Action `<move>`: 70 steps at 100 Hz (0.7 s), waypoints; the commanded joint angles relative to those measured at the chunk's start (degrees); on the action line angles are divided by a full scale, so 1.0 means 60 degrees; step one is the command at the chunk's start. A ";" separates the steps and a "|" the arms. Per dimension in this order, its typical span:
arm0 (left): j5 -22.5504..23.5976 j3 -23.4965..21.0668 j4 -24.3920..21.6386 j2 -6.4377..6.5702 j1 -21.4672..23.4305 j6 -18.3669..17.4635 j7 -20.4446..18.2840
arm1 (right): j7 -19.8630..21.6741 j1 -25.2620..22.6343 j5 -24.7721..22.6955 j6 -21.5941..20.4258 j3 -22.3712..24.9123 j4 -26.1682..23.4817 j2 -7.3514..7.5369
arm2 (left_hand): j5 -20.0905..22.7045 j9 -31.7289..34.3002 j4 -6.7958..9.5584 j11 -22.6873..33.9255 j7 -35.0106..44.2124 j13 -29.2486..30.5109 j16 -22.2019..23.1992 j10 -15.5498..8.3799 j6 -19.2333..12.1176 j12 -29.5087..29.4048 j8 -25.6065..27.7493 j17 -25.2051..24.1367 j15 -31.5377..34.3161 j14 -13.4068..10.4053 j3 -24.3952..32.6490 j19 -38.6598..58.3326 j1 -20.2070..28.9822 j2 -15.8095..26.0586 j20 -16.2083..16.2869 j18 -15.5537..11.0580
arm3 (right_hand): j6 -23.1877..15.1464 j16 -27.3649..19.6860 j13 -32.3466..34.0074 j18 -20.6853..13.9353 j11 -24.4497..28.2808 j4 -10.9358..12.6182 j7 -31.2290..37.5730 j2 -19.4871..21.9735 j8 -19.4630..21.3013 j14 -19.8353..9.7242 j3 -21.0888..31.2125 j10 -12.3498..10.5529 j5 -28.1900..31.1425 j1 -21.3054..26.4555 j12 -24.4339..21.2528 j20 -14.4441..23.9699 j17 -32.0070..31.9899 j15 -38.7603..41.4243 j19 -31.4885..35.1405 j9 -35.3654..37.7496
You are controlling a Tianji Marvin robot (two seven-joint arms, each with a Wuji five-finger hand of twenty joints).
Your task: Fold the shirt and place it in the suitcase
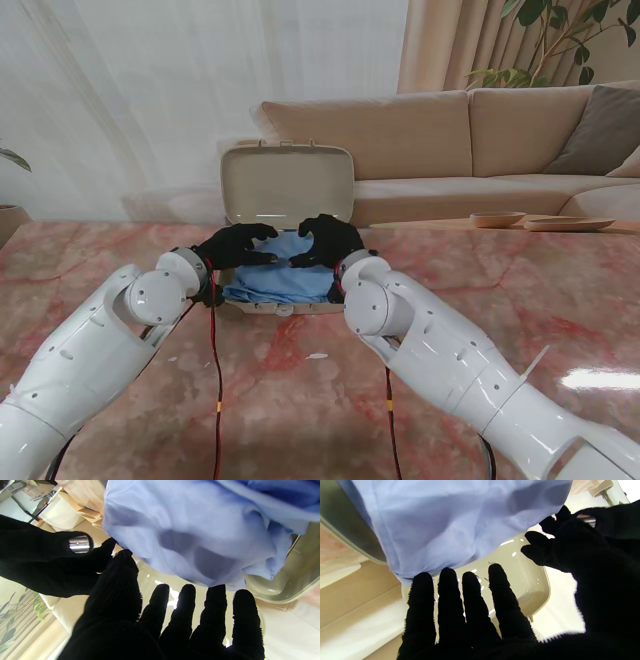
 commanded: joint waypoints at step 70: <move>-0.0555 0.1175 0.1626 0.0030 -0.0766 -0.0513 -0.1038 | 0.0684 0.0131 0.0701 -0.0998 -0.0605 0.1289 -0.0151 | 0.0115 0.0211 0.0342 -0.0209 -0.0329 0.0185 -0.0036 -0.0144 -0.0123 -0.0043 -0.0072 -0.0135 -0.0326 0.0096 -0.1062 -0.0194 0.0728 0.0695 0.0118 0.0167 | -0.0332 -0.0605 -0.0050 -0.0453 0.0067 0.0408 0.0336 0.0182 0.0156 -0.0341 0.0335 -0.0186 0.0240 -0.0068 -0.0171 -0.0485 -0.0146 -0.0324 -0.0267 0.0350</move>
